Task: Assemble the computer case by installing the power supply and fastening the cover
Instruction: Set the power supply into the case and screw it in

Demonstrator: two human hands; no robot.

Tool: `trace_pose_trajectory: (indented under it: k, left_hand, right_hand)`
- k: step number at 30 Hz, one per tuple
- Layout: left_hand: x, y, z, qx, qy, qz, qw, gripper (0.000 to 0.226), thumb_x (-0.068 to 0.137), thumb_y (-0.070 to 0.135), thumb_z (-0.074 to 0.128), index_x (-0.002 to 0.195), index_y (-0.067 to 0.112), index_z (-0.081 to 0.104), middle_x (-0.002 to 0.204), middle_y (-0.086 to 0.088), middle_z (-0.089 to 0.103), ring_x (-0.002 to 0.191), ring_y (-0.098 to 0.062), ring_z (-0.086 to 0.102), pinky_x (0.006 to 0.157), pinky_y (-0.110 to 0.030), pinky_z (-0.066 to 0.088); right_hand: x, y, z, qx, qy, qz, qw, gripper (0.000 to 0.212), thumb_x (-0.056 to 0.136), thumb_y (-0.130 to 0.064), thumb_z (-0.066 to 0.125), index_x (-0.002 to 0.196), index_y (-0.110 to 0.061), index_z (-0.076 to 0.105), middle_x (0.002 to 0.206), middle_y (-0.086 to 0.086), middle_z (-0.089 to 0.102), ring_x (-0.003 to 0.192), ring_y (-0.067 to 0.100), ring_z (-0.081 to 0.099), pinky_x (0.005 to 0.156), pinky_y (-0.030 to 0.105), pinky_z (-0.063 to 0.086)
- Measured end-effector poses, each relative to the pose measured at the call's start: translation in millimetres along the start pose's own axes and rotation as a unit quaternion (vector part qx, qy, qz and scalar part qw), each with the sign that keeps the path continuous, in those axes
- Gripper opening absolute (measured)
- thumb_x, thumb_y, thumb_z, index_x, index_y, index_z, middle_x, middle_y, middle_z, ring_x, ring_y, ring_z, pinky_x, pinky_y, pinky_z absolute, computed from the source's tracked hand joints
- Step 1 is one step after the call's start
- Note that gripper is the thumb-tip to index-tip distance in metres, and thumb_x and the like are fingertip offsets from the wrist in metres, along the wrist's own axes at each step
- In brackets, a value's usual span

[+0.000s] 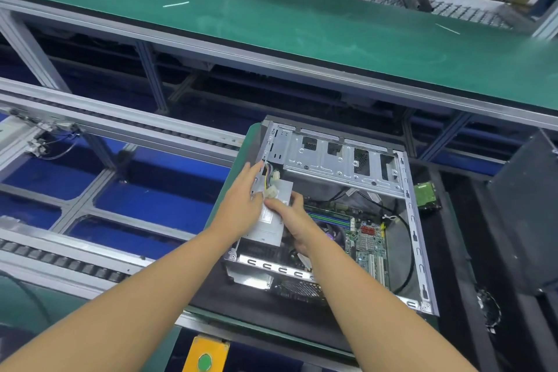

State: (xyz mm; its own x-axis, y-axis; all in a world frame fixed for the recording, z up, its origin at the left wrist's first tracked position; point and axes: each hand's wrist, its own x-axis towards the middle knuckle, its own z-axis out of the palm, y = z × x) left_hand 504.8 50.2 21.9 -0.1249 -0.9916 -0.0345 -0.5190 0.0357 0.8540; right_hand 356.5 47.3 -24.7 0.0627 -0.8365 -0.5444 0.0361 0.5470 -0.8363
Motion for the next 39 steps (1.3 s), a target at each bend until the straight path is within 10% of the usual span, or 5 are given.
trace_pose_trajectory:
  k: [6,14,21,27,39]
  left_hand:
    - [-19.3,-4.5,-10.7,0.233,-0.024,0.158,0.959,0.049,0.093,0.017,0.055,0.141,0.010,0.050,0.159,0.000,0.028,0.148,-0.016,0.022,0.120,-0.042,0.022]
    - [-42.6,-1.5,-36.6,0.440,-0.237,0.171,0.849,0.143,0.060,0.097,0.047,0.155,0.016,-0.021,0.157,0.004,-0.035,0.145,-0.009,-0.033,0.118,-0.032,-0.017]
    - [-55.2,-5.0,-27.8,0.473,-0.164,0.200,0.842,0.116,0.076,0.049,0.069,0.159,0.008,-0.001,0.167,-0.009,-0.005,0.153,-0.020,-0.010,0.124,-0.033,-0.004]
    - [-63.2,8.7,-36.1,0.458,-0.157,0.239,0.841,0.107,0.057,0.074,0.077,0.136,0.007,0.050,0.141,-0.006,0.048,0.129,-0.023,0.046,0.115,-0.030,0.028]
    - [-61.1,8.1,-33.3,0.505,-0.209,0.151,0.824,0.134,0.071,0.085,0.056,0.156,0.008,-0.014,0.161,-0.005,-0.026,0.148,-0.017,-0.026,0.103,-0.016,-0.034]
  right_hand:
    - [9.8,0.6,-15.8,-0.057,-0.050,-0.037,0.996,0.091,0.060,-0.062,0.091,0.132,-0.038,0.040,0.128,-0.001,0.069,0.110,0.023,0.072,0.100,0.052,0.056]
    - [8.8,-7.7,-23.2,-0.102,-0.054,-0.097,0.989,0.070,0.062,-0.055,0.089,0.118,-0.034,0.053,0.119,-0.007,0.070,0.107,0.012,0.070,0.091,0.035,0.057]
    - [7.2,-9.1,-28.2,-0.109,-0.098,-0.096,0.985,0.053,0.073,-0.034,0.093,0.117,-0.032,0.063,0.108,-0.010,0.077,0.101,0.011,0.073,0.090,0.033,0.057]
    - [-1.6,-4.5,-30.5,-0.147,-0.151,-0.062,0.976,0.052,0.069,-0.044,0.088,0.114,-0.033,0.063,0.113,-0.002,0.073,0.098,0.018,0.072,0.083,0.040,0.057]
    - [8.0,9.4,-30.4,-0.156,-0.143,-0.078,0.974,0.060,0.061,-0.061,0.088,0.113,-0.043,0.065,0.111,-0.012,0.076,0.105,0.015,0.074,0.100,0.047,0.056]
